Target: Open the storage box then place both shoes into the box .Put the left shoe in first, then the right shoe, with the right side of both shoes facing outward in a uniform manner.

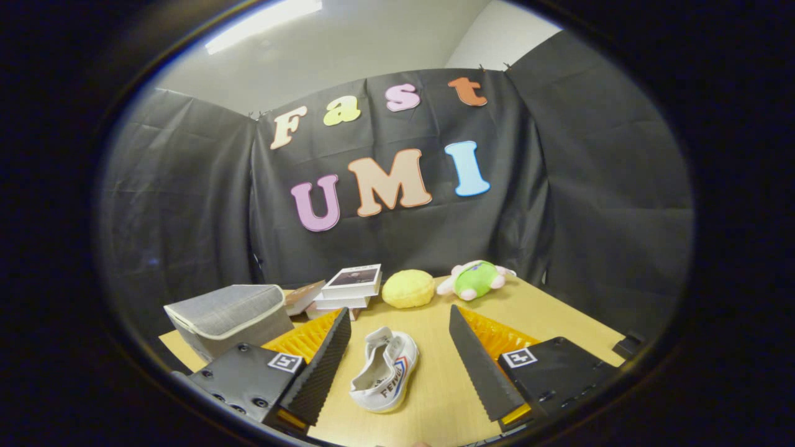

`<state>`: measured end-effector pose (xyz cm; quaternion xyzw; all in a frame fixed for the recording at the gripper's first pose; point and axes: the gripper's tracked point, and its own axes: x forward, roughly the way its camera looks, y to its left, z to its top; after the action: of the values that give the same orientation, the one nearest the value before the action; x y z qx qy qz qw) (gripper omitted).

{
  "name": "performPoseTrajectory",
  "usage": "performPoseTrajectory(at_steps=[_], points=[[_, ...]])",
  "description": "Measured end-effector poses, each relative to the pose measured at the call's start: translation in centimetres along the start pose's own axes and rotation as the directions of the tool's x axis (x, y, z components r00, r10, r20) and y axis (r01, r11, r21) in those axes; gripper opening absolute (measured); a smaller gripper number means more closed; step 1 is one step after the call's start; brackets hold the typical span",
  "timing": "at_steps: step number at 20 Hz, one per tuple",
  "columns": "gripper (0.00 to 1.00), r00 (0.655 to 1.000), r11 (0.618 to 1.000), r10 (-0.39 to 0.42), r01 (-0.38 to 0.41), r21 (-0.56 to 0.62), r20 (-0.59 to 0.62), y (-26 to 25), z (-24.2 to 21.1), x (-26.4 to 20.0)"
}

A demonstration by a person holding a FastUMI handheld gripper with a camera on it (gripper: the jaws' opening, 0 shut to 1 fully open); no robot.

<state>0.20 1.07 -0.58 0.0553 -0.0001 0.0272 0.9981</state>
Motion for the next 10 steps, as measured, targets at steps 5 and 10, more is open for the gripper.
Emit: performPoseTrajectory(at_steps=[5,10], points=[[0.98,0.999,0.999,0.034,-0.034,0.035,-0.008,0.9,-0.7,0.8],[0.98,0.988,0.966,0.153,-0.142,0.217,-0.032,4.9,-2.1,1.2]])
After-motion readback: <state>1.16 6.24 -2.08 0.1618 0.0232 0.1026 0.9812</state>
